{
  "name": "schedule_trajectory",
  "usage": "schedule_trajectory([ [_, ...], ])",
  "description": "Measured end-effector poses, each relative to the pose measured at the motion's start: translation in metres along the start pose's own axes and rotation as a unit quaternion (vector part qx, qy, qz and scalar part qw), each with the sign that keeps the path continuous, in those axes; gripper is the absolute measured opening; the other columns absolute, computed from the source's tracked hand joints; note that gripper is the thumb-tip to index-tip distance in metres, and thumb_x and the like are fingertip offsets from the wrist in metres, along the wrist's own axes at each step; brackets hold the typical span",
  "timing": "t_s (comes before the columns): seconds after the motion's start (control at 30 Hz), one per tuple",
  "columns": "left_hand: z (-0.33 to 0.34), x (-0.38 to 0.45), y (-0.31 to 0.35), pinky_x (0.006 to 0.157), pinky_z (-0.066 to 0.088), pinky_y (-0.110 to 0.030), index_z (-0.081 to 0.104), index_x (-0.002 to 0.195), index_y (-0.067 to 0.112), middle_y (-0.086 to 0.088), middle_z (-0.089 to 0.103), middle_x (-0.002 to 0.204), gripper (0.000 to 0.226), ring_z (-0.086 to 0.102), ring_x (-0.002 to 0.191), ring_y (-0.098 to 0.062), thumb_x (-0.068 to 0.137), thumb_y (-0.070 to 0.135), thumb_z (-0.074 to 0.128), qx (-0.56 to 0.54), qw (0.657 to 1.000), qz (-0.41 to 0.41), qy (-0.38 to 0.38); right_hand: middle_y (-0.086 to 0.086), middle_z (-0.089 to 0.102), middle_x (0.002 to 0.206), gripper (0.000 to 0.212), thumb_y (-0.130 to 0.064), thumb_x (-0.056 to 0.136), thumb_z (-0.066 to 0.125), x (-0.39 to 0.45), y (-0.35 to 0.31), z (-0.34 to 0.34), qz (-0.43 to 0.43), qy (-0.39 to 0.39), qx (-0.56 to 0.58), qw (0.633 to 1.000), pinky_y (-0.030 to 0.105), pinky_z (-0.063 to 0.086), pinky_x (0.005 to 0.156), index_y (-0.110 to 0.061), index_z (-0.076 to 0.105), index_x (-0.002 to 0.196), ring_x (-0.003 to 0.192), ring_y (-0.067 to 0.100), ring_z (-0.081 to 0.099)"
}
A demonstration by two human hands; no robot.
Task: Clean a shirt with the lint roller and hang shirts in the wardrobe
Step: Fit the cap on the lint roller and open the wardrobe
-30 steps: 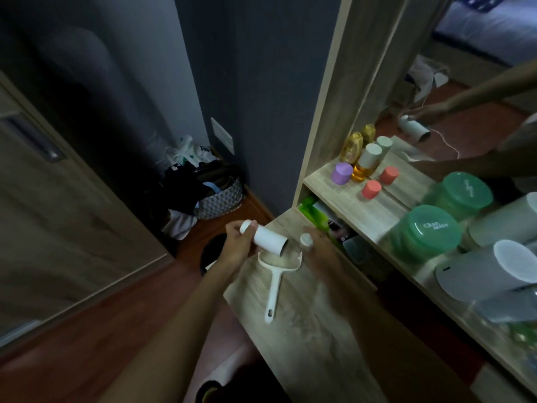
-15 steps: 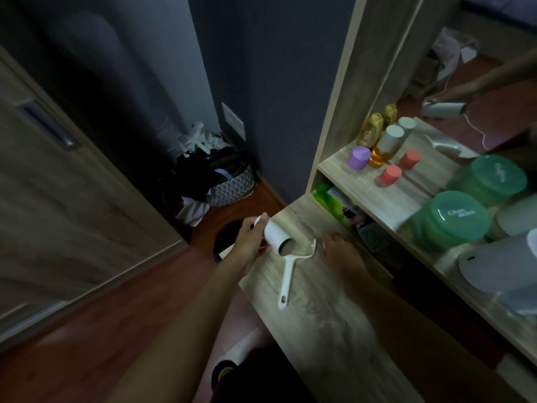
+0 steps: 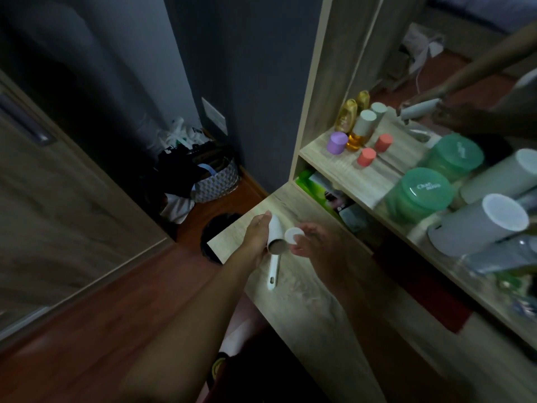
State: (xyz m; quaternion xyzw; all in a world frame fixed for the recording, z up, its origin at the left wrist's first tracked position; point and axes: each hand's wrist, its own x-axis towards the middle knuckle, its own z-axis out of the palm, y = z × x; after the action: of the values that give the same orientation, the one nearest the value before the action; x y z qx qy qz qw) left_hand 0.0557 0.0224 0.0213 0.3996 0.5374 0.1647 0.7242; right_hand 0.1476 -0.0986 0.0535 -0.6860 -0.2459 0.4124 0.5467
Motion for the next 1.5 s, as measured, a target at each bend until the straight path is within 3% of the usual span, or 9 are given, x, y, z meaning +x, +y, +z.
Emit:
schedule_trajectory([
  [0.13,0.005,-0.007,-0.002,0.076,0.053,-0.034,0.047,0.133,0.011,-0.019,0.059,0.123,0.050,0.061,0.102,-0.030,0.099,0.045,0.036,-0.010,1.000,-0.019,-0.006,0.004,0.067,0.104,0.012,-0.018,0.090,0.062,-0.018,0.003,-0.002,-0.031,0.028,-0.042,0.998,0.022,0.057,0.064,-0.025,0.064,0.100,0.080,0.013,0.072],
  [0.27,0.008,0.001,-0.014,0.097,0.049,-0.050,0.041,0.139,0.017,-0.018,0.052,0.134,0.074,0.058,0.113,-0.034,0.079,0.060,0.044,-0.038,0.998,-0.039,-0.019,-0.005,0.060,0.106,0.022,-0.024,0.089,0.064,-0.025,0.006,0.000,-0.052,0.038,-0.080,0.995,0.028,0.060,0.065,-0.031,0.063,0.110,0.079,0.011,0.071],
  [0.53,0.018,-0.010,-0.005,0.092,0.049,-0.045,0.048,0.127,0.013,-0.013,0.062,0.106,0.042,0.062,0.095,-0.030,0.100,0.043,0.034,-0.048,0.996,-0.070,-0.026,0.001,0.067,0.097,0.015,-0.018,0.083,0.070,-0.033,-0.002,0.004,-0.073,0.051,-0.103,0.991,0.019,0.056,0.060,-0.023,0.064,0.096,0.078,0.012,0.070],
  [0.7,0.021,-0.015,-0.009,0.071,0.053,-0.038,0.054,0.113,0.013,-0.012,0.064,0.093,0.042,0.063,0.078,-0.023,0.097,0.049,0.040,-0.091,0.989,-0.091,-0.069,-0.004,0.066,0.101,0.026,-0.037,0.081,0.067,-0.036,0.005,0.005,-0.124,0.078,-0.154,0.977,0.033,0.060,0.069,-0.026,0.067,0.105,0.085,0.014,0.068],
  [0.83,0.025,-0.018,-0.005,0.065,0.051,-0.032,0.053,0.112,0.014,-0.016,0.055,0.095,0.034,0.058,0.072,-0.022,0.093,0.041,0.046,-0.087,0.990,-0.071,-0.091,-0.005,0.066,0.095,0.023,-0.015,0.080,0.074,-0.040,0.004,0.009,-0.038,0.077,-0.033,0.996,0.022,0.058,0.061,-0.021,0.068,0.102,0.078,0.004,0.069],
  [0.97,0.022,-0.019,0.000,0.052,0.048,-0.024,0.053,0.093,0.008,-0.008,0.056,0.062,0.043,0.056,0.049,-0.017,0.098,0.047,0.036,-0.113,0.984,-0.112,-0.077,0.002,0.070,0.103,0.022,-0.010,0.079,0.075,-0.038,0.006,0.013,-0.031,0.071,0.022,0.997,0.022,0.058,0.063,-0.013,0.074,0.101,0.083,0.011,0.072],
  [1.1,0.017,-0.021,0.001,0.040,0.046,-0.018,0.052,0.090,0.004,-0.007,0.059,0.051,0.055,0.055,0.039,-0.016,0.097,0.054,0.030,-0.146,0.973,-0.154,-0.089,0.007,0.069,0.104,0.023,-0.006,0.078,0.075,-0.033,0.006,0.017,-0.061,0.072,0.020,0.995,0.027,0.060,0.068,-0.007,0.074,0.102,0.088,0.014,0.072],
  [1.37,0.017,-0.025,0.003,0.059,0.047,-0.035,0.052,0.092,0.004,-0.012,0.064,0.059,0.057,0.057,0.063,-0.023,0.099,0.052,0.022,-0.161,0.968,-0.163,-0.101,0.002,0.065,0.102,0.021,-0.014,0.081,0.072,-0.025,0.013,0.017,-0.125,0.074,-0.102,0.984,0.045,0.059,0.074,-0.011,0.074,0.102,0.092,0.022,0.068],
  [1.5,0.015,-0.028,0.002,0.036,0.046,-0.018,0.051,0.091,0.000,-0.013,0.061,0.053,0.058,0.059,0.038,-0.019,0.101,0.050,0.023,-0.172,0.964,-0.170,-0.108,0.000,0.065,0.099,0.021,-0.008,0.077,0.076,-0.021,0.010,0.014,-0.156,0.059,-0.154,0.974,0.032,0.058,0.076,-0.008,0.076,0.098,0.090,0.016,0.067],
])
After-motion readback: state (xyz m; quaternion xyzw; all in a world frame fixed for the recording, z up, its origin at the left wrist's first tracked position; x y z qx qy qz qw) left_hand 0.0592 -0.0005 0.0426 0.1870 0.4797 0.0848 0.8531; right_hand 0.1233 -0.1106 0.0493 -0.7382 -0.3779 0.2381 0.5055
